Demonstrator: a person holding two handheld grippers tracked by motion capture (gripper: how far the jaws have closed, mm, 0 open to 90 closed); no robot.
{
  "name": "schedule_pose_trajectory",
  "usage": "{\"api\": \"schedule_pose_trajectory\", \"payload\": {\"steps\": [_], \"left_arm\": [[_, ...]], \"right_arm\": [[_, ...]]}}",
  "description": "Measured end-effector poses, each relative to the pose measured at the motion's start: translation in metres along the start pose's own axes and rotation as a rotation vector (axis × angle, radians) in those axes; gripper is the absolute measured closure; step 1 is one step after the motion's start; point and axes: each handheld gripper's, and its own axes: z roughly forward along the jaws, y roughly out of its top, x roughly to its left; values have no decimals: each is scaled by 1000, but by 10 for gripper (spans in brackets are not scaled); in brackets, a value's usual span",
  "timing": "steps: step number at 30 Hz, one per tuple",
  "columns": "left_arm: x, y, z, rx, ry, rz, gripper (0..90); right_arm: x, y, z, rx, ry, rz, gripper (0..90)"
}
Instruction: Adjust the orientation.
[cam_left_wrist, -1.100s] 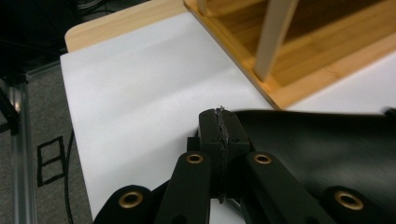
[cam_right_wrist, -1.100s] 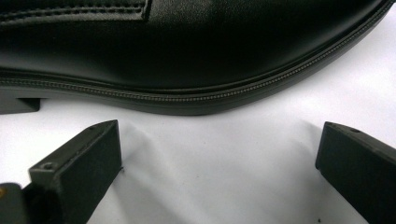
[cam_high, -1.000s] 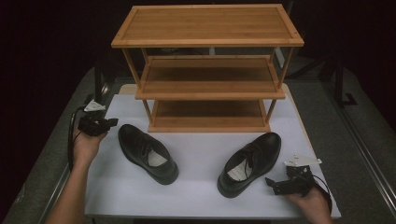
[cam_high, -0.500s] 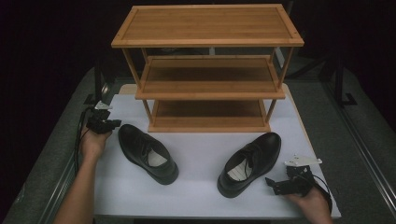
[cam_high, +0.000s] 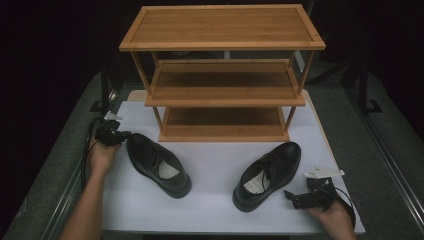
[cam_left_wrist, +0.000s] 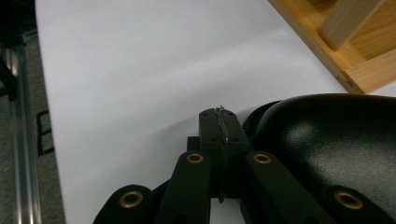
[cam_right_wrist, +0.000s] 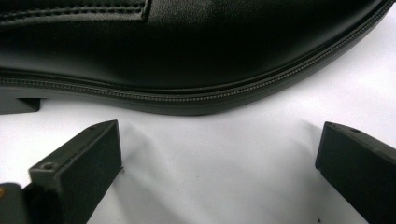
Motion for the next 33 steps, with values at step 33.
{"api": "schedule_pose_trajectory", "payload": {"steps": [33], "left_arm": [[-71,-3,-5,-33,-122,80,900]], "right_arm": [[0,0,0,0,0,0,0]]}}
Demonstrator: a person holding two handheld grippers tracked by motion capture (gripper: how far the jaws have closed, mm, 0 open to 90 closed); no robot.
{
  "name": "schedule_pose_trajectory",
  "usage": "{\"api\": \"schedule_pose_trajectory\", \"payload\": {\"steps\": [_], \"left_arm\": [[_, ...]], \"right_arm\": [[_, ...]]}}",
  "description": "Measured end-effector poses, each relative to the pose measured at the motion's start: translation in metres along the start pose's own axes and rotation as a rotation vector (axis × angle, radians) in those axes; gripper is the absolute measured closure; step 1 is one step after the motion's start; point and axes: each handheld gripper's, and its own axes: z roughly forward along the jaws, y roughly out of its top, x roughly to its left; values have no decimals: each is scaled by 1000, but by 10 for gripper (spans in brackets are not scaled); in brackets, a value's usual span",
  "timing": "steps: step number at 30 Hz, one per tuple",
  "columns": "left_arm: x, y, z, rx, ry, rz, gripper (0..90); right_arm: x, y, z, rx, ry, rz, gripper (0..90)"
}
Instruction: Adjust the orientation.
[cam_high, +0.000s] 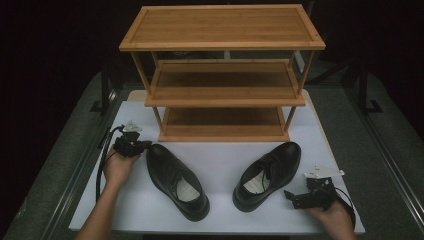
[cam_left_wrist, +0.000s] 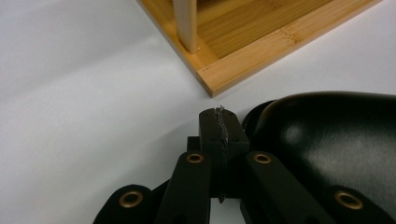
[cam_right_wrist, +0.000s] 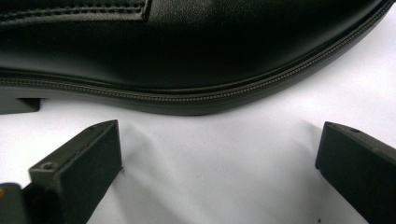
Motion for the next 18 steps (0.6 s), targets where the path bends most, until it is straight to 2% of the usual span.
{"api": "schedule_pose_trajectory", "payload": {"steps": [4,8,11,14,17,18], "left_arm": [[0,-9,-17,-8,29,3,900],[-2,-16,-31,-20,29,-4,900],[-10,-27,-44,-26,9,-3,900],[-16,-33,-50,-26,-1,4,900],[-28,-45,-62,-39,-39,-2,900],[-28,-45,-62,-39,-39,-2,900]], "right_arm": [[0,0,0,-2,4,3,0],[0,0,0,-2,2,2,0],[0,0,0,0,0,-1,0],[0,0,0,1,0,1,0],[0,0,0,0,-2,-2,0],[0,0,0,0,-2,-2,0]]}}
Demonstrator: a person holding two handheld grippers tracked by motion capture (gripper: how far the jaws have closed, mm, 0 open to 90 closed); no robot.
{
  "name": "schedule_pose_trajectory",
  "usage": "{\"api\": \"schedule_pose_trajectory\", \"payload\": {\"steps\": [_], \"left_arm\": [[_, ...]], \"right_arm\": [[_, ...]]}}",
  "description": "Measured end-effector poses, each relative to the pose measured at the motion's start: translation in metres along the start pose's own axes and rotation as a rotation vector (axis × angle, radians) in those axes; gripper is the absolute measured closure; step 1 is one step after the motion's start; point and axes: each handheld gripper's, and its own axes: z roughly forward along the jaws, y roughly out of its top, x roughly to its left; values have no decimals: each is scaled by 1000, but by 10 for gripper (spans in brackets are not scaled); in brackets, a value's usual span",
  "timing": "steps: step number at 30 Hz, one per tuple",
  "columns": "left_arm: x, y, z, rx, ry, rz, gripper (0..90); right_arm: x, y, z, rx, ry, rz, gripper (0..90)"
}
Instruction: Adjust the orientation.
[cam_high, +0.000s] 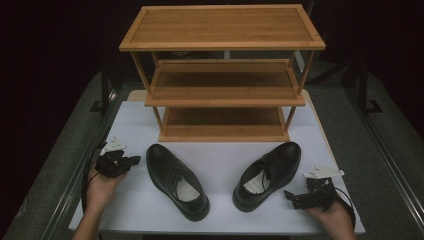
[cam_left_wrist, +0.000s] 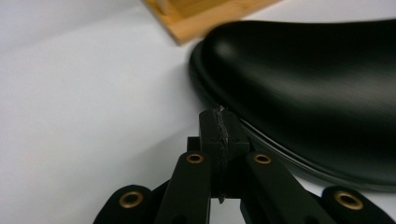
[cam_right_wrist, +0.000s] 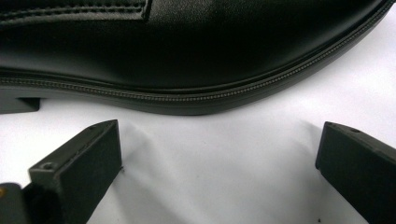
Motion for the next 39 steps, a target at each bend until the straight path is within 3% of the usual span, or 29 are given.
{"api": "schedule_pose_trajectory", "payload": {"steps": [10,17,23,31,39], "left_arm": [[-45,-17,-12,4,-67,67,900],[-61,-26,-5,54,-108,90,900],[-69,-24,4,84,-124,126,900],[-67,-22,6,83,-134,127,900],[-66,-11,17,88,-123,156,900]], "right_arm": [[0,0,0,1,-1,1,0],[0,0,0,1,-1,0,0],[0,0,0,1,-1,1,0],[0,0,0,2,-1,1,0],[0,0,0,3,-1,0,0]]}}
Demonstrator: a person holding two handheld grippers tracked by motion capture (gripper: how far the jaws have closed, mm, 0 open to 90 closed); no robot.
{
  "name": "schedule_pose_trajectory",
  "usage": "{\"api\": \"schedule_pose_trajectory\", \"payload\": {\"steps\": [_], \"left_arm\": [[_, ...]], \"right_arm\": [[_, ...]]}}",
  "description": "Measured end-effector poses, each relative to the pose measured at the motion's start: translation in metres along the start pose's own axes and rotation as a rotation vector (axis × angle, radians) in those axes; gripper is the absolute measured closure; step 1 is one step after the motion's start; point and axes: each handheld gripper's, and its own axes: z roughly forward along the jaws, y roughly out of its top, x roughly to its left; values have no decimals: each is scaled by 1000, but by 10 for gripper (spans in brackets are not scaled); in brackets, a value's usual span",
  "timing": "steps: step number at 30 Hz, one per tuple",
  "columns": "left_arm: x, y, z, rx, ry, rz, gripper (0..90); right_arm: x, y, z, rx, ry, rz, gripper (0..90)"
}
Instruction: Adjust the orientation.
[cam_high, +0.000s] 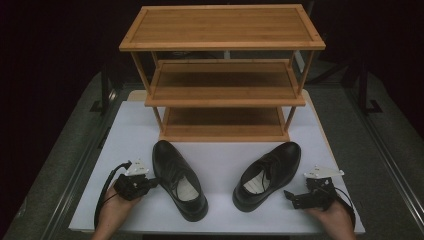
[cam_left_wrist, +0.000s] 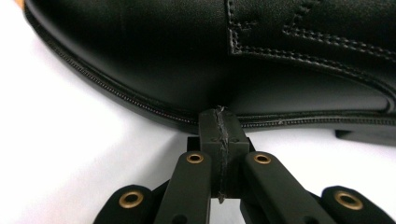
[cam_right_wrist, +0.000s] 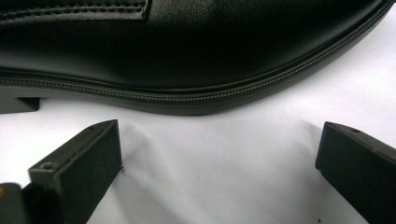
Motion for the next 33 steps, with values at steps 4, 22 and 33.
{"api": "schedule_pose_trajectory", "payload": {"steps": [4,22,33], "left_arm": [[1,9,8,-3,-5,9,900],[-5,40,32,9,-34,62,900],[-12,49,38,-4,-54,73,900]], "right_arm": [[0,0,0,-1,1,-1,0],[0,0,0,-1,1,-2,0],[0,0,0,-3,1,-1,0]]}}
